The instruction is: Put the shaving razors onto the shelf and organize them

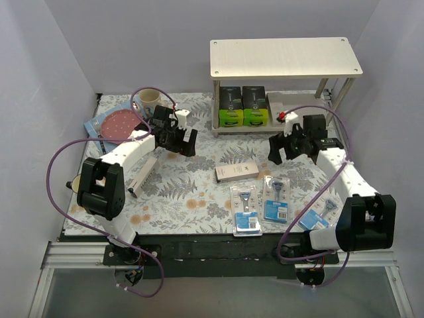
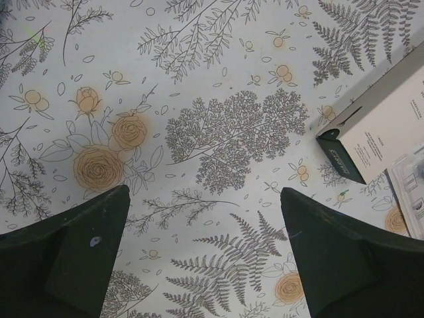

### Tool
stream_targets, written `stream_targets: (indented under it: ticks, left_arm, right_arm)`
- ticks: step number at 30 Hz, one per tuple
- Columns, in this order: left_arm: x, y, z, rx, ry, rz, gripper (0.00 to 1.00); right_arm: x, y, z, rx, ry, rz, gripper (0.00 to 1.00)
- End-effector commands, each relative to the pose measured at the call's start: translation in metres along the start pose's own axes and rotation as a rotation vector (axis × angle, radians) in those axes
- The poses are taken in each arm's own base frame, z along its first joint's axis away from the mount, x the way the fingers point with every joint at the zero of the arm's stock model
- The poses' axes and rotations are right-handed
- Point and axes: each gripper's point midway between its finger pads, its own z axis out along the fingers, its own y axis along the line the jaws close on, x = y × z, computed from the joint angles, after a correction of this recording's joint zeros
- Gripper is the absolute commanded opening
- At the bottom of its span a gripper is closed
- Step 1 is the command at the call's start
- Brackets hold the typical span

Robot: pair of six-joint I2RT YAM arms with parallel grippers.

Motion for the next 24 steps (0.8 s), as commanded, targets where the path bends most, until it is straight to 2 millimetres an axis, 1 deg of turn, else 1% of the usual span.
stream_targets:
  ticks: [1, 2, 3, 4, 5, 6, 7, 8, 9, 10, 11, 13, 14, 15, 18, 21, 22, 24]
  left_arm:
    - [-0.016, -0.008, -0.018, 0.009, -0.06, 0.045, 0.98]
    - [-0.008, -0.006, -0.017, 0.002, -0.035, 0.05, 0.98]
    - [-0.003, -0.001, -0.015, -0.019, -0.019, 0.056, 0.98]
    - [0.002, 0.002, -0.014, -0.031, -0.001, 0.068, 0.98]
    - [0.01, 0.006, -0.014, -0.045, 0.031, 0.085, 0.98]
    - [0.014, 0.01, -0.015, -0.069, 0.047, 0.1, 0.98]
    - [0.017, 0.013, -0.016, -0.082, 0.055, 0.114, 0.98]
    - [0.022, 0.017, -0.017, -0.094, 0.07, 0.129, 0.98]
    - [0.024, 0.018, -0.018, -0.105, 0.078, 0.135, 0.98]
    - [0.027, 0.021, -0.018, -0.116, 0.087, 0.142, 0.98]
    - [0.03, 0.022, -0.018, -0.12, 0.095, 0.145, 0.98]
    - [0.037, 0.024, -0.016, -0.128, 0.112, 0.153, 0.98]
    - [0.038, 0.026, -0.016, -0.132, 0.116, 0.156, 0.98]
    - [0.036, 0.027, -0.015, -0.137, 0.116, 0.162, 0.98]
    - [0.03, 0.031, -0.017, -0.155, 0.104, 0.181, 0.98]
    - [0.022, 0.033, -0.017, -0.169, 0.089, 0.186, 0.98]
    - [0.018, 0.033, -0.017, -0.171, 0.082, 0.186, 0.98]
    - [0.014, 0.032, -0.019, -0.166, 0.07, 0.184, 0.98]
  right_arm:
    - [0.026, 0.077, -0.004, -0.479, -0.059, -0.421, 0.98]
    - [0.021, 0.09, -0.004, -0.528, -0.068, -0.51, 0.98]
    - [0.028, 0.094, 0.004, -0.568, -0.035, -0.554, 0.98]
    - [0.026, 0.095, 0.009, -0.592, -0.05, -0.673, 0.96]
    - [0.029, 0.104, 0.01, -0.632, -0.029, -0.719, 0.96]
    - [0.021, 0.103, 0.015, -0.629, -0.041, -0.778, 0.96]
    - [0.025, 0.103, 0.024, -0.653, -0.034, -0.84, 0.96]
    - [0.028, 0.107, 0.027, -0.679, -0.022, -0.88, 0.96]
    - [0.025, 0.107, 0.034, -0.695, -0.014, -0.917, 0.95]
    - [0.029, 0.108, 0.036, -0.72, 0.004, -0.951, 0.95]
    - [0.03, 0.11, 0.04, -0.741, 0.0, -1.025, 0.95]
    - [0.035, 0.106, 0.05, -0.752, 0.033, -1.049, 0.95]
    - [0.036, 0.104, 0.054, -0.752, 0.033, -1.08, 0.95]
    - [0.041, 0.103, 0.058, -0.765, 0.042, -1.099, 0.95]
    - [0.052, 0.101, 0.062, -0.791, 0.041, -1.163, 0.95]
    - [0.063, 0.104, 0.064, -0.812, 0.045, -1.184, 0.95]
    - [0.062, 0.105, 0.068, -0.8, 0.034, -1.199, 0.95]
    - [0.067, 0.111, 0.072, -0.814, 0.05, -1.191, 0.95]
